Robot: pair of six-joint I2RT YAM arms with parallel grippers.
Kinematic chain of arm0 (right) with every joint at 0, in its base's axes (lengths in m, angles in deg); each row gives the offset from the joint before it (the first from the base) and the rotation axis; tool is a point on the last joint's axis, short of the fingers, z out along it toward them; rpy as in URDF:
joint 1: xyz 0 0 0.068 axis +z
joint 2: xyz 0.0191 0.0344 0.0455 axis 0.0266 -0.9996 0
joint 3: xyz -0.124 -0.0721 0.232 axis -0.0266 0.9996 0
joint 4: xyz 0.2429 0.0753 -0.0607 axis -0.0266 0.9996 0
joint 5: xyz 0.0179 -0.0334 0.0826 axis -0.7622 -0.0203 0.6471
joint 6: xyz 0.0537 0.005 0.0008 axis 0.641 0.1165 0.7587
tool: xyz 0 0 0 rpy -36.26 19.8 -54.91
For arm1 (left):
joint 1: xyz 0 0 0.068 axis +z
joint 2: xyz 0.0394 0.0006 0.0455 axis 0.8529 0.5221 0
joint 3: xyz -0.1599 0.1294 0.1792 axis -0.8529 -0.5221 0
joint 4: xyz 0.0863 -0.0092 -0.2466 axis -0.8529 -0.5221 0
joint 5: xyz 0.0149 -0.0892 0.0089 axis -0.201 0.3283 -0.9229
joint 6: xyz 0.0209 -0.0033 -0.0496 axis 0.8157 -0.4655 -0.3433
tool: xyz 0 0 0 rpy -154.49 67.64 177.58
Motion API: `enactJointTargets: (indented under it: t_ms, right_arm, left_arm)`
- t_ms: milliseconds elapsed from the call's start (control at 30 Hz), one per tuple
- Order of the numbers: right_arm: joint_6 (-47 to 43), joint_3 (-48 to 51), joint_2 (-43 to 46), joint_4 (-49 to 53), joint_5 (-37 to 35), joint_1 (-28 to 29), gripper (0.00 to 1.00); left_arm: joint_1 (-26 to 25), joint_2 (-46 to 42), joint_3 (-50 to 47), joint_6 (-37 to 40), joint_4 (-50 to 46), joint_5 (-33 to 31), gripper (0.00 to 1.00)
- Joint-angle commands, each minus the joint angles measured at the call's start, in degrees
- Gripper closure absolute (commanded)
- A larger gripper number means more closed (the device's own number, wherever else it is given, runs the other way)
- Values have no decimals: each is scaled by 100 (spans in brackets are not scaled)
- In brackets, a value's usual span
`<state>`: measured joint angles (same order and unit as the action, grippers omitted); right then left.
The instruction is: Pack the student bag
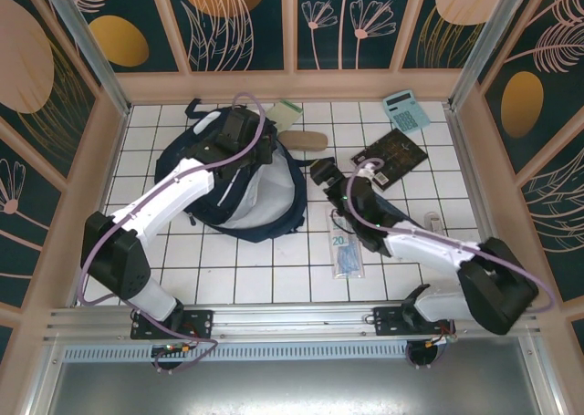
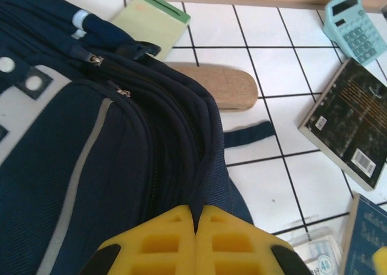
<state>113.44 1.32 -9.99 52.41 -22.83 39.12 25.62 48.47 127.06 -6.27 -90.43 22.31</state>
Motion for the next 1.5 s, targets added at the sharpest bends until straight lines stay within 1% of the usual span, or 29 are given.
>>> enactJointTargets:
  t_ms: [0, 67, 100, 167, 200, 233, 267, 300, 367, 467, 567, 633, 800, 867, 933, 1100, 1267, 1467]
  right_arm:
    - [-507, 361, 796, 847, -286, -448, 1]
    - [-746, 491, 1215, 1128, -285, -820, 1]
    - [-873, 553, 1403, 1239, -241, -977, 1]
    - [-1143, 613, 1692, 1432, -65, -1495, 1]
    - [-1226, 623, 1770, 1511, 23, -1661, 1]
    - [-1356, 632, 1843, 1576, 223, -1945, 1]
    - [-1459, 620, 1855, 1625, 466, -2218, 1]
    - [-1534, 594, 1828, 1662, 650, -2455, 1]
    - [-1696, 525, 1698, 1715, 978, -2888, 1]
    - [-1891, 402, 1420, 1664, 1247, -3366, 1]
    - [-1925, 228, 903, 1540, 1486, -3789, 1]
    - [-1905, 168, 608, 1369, 1527, -3953, 1]
    - [-1932, 45, 49, 881, 1524, -4163, 1]
    - [-1948, -88, -262, 746, 1599, -4257, 5]
    - [-1937, -253, -559, 711, 1598, -4351, 7]
    - [-1875, -723, -1349, 616, 1601, -4629, 7]
    - [-1855, -1277, -2151, 611, 2082, -4764, 7]
    - [-1890, -1698, -2841, 672, 2252, -4765, 7]
  left_arm:
    - [47, -175, -277, -177, 749, 317, 85]
    - [39, -170, -456, -244, 1038, 449, 83]
    - [39, -151, -522, -282, 1196, 519, 78]
    - [31, -86, -549, -350, 1397, 657, 64]
    - [18, -34, -527, -373, 1449, 656, 57]
    - [-4, 19, -483, -385, 1482, 656, 44]
    - [-43, 80, -426, -377, 1513, 654, 40]
    - [-77, 144, -377, -376, 1553, 645, 38]
    - [-142, 331, -212, -391, 1660, 680, 37]
    - [-259, 662, 67, -492, 1932, 800, 38]
    - [-416, 1374, 485, -609, 2160, 904, 39]
    - [-519, 1822, 850, -695, 2283, 984, 40]
    - [-723, 2833, 1688, -731, 2534, 1031, 42]
    - [-774, 3200, 1923, -792, 2727, 1091, 42]
    - [-802, 3511, 2170, -855, 2821, 1087, 42]
    - [-836, 4166, 2657, -1063, 3108, 1214, 41]
    - [-860, 4811, 3181, -1112, 3160, 1435, 40]
    - [-882, 5574, 3948, -1184, 3133, 1705, 39]
